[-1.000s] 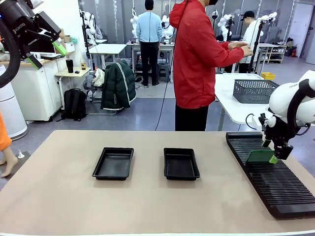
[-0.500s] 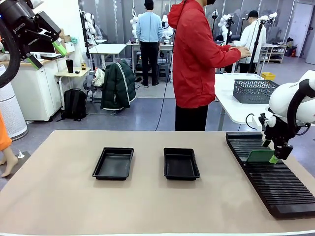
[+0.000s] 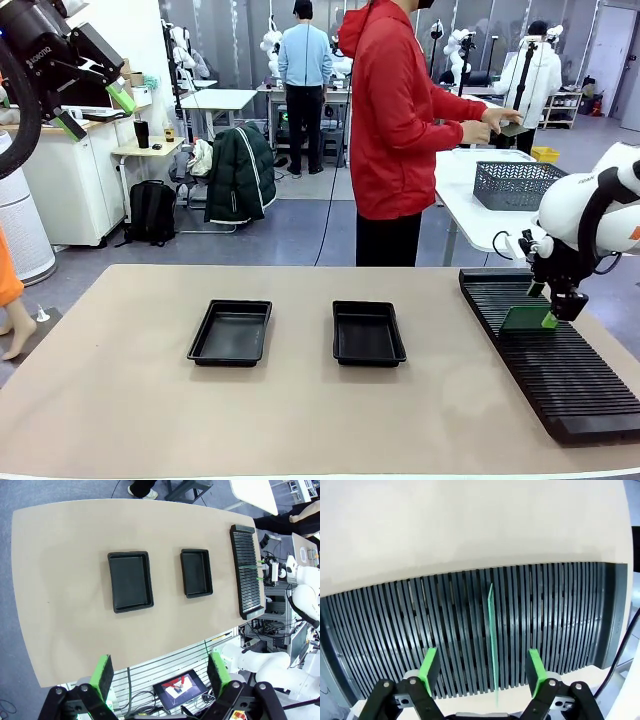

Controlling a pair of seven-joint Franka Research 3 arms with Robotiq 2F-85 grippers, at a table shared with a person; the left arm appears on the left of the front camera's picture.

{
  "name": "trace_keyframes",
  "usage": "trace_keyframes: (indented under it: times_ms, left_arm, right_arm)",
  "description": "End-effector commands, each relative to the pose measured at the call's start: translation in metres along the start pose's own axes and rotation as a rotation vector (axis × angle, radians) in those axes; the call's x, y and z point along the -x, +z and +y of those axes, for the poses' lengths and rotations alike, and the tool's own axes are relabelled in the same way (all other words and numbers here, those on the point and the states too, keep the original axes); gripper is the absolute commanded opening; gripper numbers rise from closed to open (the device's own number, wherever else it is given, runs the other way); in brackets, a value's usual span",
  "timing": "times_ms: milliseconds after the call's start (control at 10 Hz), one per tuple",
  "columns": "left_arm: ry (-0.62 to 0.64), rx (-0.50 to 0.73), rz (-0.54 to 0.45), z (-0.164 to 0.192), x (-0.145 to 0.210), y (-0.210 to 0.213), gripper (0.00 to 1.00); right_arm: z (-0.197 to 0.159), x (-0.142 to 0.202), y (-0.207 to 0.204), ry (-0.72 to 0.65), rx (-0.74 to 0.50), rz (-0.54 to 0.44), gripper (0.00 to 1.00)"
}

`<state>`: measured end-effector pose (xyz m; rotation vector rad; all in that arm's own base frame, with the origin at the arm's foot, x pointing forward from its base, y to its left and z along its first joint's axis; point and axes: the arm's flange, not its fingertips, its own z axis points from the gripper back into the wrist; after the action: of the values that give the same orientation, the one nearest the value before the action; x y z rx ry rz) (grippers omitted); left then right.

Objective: Inspect and transfer BCBs to ESD trays.
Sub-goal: Pick up the Blank PCB from the PCB Rack and place it in the left ESD tray.

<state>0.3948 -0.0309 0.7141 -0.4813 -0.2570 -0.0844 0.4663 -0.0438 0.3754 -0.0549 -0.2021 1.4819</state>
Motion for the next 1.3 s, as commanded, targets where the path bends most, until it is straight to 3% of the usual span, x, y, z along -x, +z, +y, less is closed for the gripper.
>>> trace_keyframes:
  times_ms: [0,600,1200]
  left_arm:
    - [0.001,0.001,-0.001,0.001,0.000,0.000,1.00]
    - [0.001,0.001,-0.001,0.001,0.000,0.000,1.00]
    - [0.001,0.001,-0.001,0.001,0.000,0.000,1.00]
  right_arm:
    - [-0.005,-0.004,-0.004,0.040,0.008,0.055,0.83]
    - [-0.010,-0.006,-0.013,0.064,0.009,0.089,0.59]
    - [-0.013,-0.002,-0.017,0.049,0.023,0.074,0.22]
